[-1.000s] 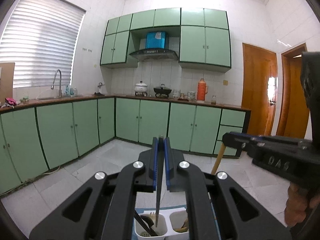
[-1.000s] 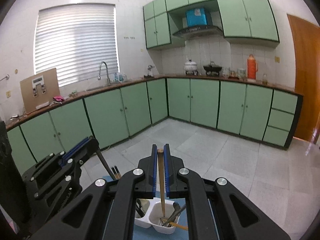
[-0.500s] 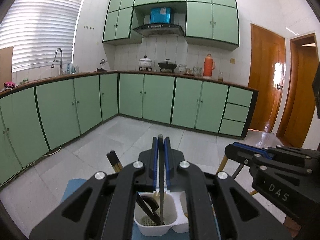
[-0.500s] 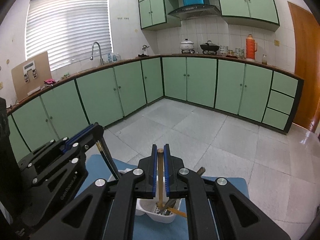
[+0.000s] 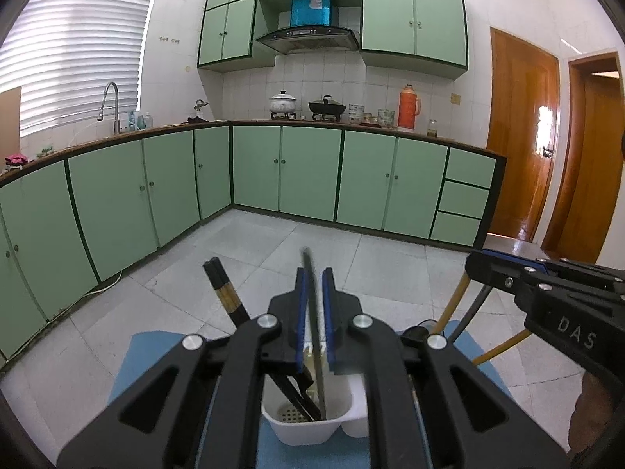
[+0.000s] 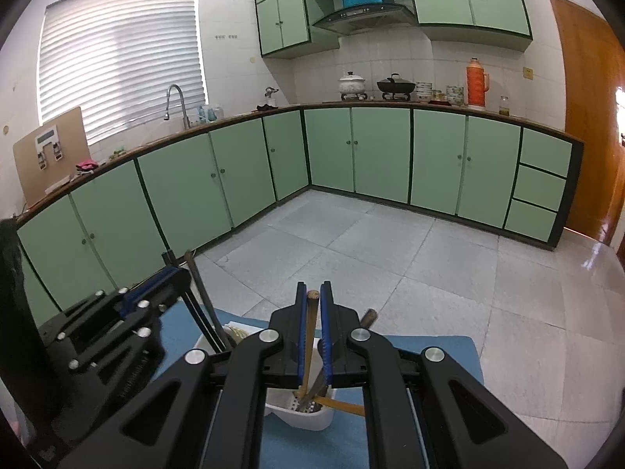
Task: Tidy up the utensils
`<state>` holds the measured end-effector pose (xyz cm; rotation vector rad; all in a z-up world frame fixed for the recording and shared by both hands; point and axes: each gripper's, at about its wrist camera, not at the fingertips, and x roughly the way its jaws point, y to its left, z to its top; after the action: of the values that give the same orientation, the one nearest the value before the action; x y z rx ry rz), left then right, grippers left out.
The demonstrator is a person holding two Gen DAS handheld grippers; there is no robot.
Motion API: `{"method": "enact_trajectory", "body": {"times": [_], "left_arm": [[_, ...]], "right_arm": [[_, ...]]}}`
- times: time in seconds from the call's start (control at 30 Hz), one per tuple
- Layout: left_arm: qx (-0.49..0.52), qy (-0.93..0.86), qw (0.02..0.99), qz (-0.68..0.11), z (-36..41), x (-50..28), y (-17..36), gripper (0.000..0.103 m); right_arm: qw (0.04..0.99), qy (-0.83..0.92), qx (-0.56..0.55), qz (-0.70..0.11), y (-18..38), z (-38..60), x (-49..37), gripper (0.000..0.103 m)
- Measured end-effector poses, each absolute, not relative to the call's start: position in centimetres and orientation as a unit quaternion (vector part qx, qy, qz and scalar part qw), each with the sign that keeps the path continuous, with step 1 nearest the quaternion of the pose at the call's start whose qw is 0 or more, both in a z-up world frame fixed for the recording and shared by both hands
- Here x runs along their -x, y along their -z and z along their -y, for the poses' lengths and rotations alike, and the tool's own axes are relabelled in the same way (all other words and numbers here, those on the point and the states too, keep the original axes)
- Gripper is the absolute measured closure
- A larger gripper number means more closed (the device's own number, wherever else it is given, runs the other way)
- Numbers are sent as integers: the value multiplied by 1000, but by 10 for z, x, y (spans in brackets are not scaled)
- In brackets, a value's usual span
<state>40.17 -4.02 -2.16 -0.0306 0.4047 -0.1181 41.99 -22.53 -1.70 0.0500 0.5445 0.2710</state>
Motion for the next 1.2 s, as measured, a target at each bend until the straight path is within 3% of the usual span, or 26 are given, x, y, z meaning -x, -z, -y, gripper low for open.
{"method": "enact_trajectory", "body": {"times": [0.13,0.23,0.57,0.83,1.2], "left_arm": [[24,59,980,-187,38,-393,13,69],[29,60,982,-176,35,-383,5,59],[48,43,987,-148,18,-348,-14,42],[49,23,988,-145,9,-313,-14,20],[43,4,981,-190,-4,-264,16,13]], "right_arm": [[956,-133,-30,-259,13,227,-414,92],[960,-128,-33,-247,7,232,-407,81],[967,-109,-50,-224,0,257,-377,64],[968,-103,-62,-218,6,273,-346,51],[964,-90,-63,-241,37,279,-285,32]]}}
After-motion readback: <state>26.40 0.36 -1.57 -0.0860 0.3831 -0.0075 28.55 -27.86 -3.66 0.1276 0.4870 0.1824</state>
